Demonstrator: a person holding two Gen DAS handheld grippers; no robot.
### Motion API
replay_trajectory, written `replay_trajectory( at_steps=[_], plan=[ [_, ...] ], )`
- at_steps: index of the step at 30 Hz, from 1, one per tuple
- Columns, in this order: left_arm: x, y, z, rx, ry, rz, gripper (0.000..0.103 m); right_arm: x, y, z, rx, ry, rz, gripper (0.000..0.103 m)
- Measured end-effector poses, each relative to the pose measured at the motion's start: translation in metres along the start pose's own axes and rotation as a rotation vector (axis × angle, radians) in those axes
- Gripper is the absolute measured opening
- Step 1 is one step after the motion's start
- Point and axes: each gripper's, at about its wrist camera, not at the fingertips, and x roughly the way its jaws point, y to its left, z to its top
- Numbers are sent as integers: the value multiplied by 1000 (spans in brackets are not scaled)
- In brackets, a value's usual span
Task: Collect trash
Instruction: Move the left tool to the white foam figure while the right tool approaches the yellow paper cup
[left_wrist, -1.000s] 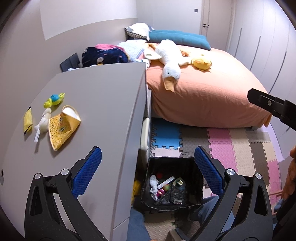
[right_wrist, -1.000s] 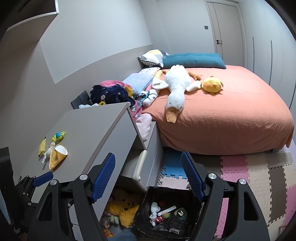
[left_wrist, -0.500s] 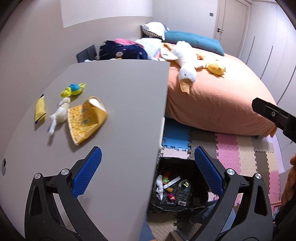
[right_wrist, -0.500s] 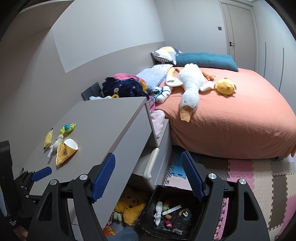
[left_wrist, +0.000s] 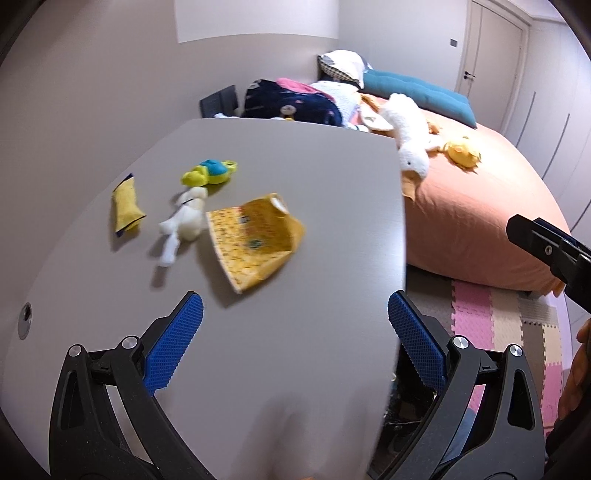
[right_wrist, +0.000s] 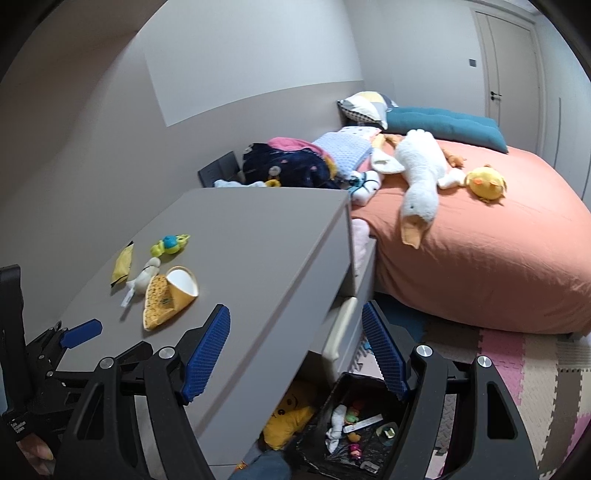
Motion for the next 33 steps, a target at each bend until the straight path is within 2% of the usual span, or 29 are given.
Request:
replay_trajectory(
  at_steps=[19, 33],
  plan=[
    [30, 93, 7, -173, 23, 62, 97, 65, 62, 6, -70, 83, 73, 75],
    [51, 131, 27, -217, 17, 83, 97, 120, 106, 12, -122, 162, 128, 74]
  ],
)
